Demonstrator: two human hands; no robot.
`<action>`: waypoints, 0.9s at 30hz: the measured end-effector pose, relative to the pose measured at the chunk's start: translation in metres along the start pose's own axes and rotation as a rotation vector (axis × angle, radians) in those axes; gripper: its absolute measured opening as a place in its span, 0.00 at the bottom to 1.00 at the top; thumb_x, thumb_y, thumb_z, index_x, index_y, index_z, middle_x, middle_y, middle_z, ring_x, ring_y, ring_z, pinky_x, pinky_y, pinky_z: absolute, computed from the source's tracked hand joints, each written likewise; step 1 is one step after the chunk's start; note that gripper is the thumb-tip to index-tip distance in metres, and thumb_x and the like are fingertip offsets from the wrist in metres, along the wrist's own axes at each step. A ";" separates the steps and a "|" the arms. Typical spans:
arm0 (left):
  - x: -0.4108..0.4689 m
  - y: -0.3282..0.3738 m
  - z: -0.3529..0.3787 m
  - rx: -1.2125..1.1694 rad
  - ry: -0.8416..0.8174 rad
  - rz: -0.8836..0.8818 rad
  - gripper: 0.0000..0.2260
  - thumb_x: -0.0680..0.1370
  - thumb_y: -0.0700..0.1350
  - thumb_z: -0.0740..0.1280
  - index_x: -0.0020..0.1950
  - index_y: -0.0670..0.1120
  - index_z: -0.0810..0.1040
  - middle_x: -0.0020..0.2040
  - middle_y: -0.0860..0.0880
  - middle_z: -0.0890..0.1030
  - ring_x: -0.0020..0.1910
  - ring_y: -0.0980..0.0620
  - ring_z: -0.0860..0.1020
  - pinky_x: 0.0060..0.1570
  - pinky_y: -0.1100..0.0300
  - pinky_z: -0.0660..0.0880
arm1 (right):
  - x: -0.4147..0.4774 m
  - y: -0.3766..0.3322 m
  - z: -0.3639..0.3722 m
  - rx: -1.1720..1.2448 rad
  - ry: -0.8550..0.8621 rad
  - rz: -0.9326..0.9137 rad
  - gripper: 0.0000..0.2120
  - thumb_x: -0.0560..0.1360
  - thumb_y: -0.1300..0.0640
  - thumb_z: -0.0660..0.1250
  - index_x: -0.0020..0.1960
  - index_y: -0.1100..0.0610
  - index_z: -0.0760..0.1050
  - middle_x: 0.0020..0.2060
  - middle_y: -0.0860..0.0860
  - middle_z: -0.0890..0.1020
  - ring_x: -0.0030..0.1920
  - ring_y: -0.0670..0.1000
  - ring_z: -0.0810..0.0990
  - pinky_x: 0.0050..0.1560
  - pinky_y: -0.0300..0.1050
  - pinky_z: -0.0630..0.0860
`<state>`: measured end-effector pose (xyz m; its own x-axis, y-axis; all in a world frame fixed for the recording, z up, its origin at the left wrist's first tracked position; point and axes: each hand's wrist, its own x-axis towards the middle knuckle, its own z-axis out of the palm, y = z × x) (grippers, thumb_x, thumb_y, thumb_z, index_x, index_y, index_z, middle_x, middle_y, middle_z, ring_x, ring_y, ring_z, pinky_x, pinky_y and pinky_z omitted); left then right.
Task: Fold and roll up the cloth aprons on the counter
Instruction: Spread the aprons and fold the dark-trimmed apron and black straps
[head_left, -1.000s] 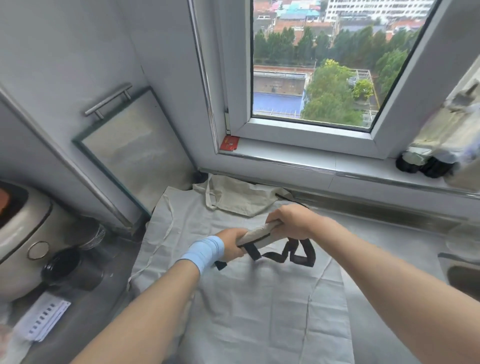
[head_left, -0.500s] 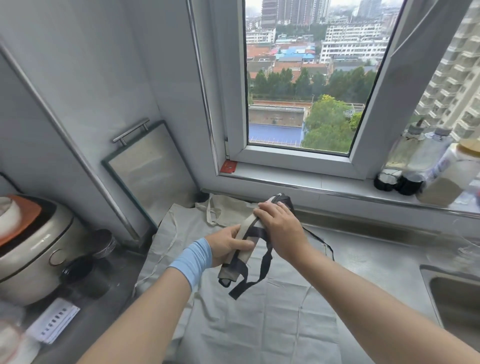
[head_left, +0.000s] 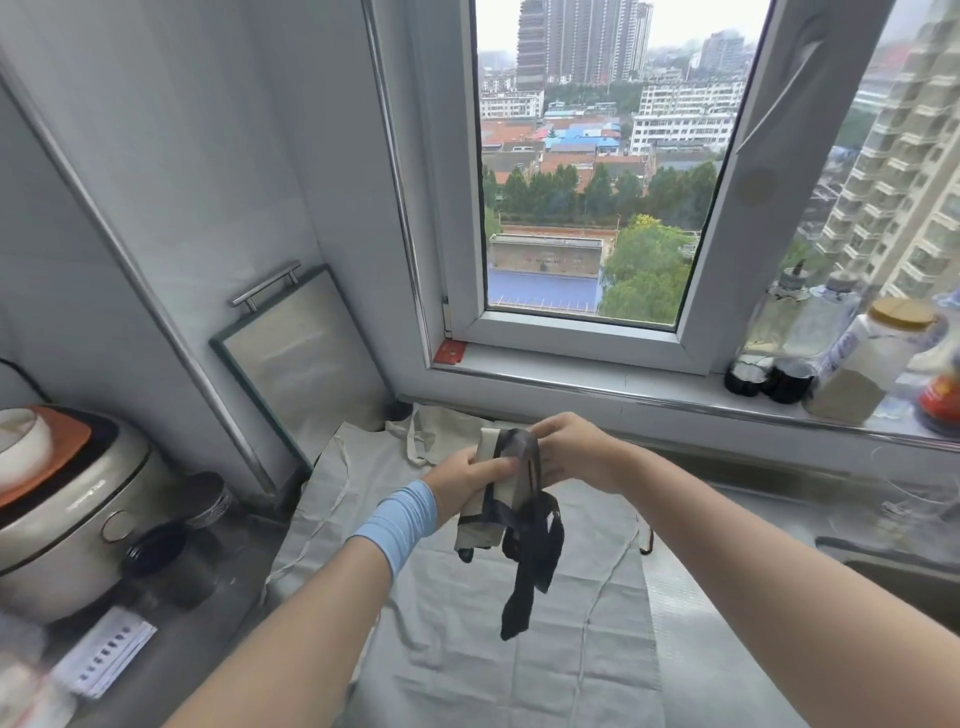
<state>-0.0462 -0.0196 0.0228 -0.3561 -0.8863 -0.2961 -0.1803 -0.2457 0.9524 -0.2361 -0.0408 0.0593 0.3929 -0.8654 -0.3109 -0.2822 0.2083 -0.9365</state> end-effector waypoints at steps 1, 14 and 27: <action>0.000 0.002 0.000 0.019 0.010 0.002 0.23 0.70 0.56 0.73 0.60 0.45 0.78 0.54 0.41 0.83 0.53 0.41 0.82 0.58 0.41 0.76 | 0.001 0.000 -0.003 0.082 -0.024 0.036 0.14 0.75 0.61 0.62 0.54 0.69 0.80 0.46 0.64 0.84 0.47 0.64 0.83 0.57 0.64 0.79; -0.015 0.030 0.006 -0.147 -0.195 -0.013 0.22 0.74 0.44 0.72 0.66 0.44 0.72 0.56 0.40 0.82 0.55 0.41 0.82 0.54 0.49 0.79 | -0.002 -0.027 0.008 0.084 0.117 -0.010 0.15 0.72 0.53 0.76 0.54 0.62 0.82 0.48 0.57 0.86 0.49 0.58 0.85 0.55 0.54 0.81; -0.018 0.048 -0.016 -0.115 -0.016 -0.052 0.05 0.81 0.42 0.63 0.53 0.41 0.75 0.36 0.48 0.82 0.28 0.56 0.80 0.27 0.66 0.75 | 0.007 -0.043 0.023 -0.018 0.232 -0.032 0.12 0.74 0.46 0.73 0.46 0.55 0.81 0.30 0.48 0.83 0.28 0.46 0.79 0.30 0.41 0.65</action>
<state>-0.0339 -0.0223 0.0752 -0.3639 -0.8651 -0.3451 -0.0929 -0.3350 0.9376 -0.2009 -0.0452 0.0938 0.1909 -0.9535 -0.2333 -0.2893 0.1724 -0.9416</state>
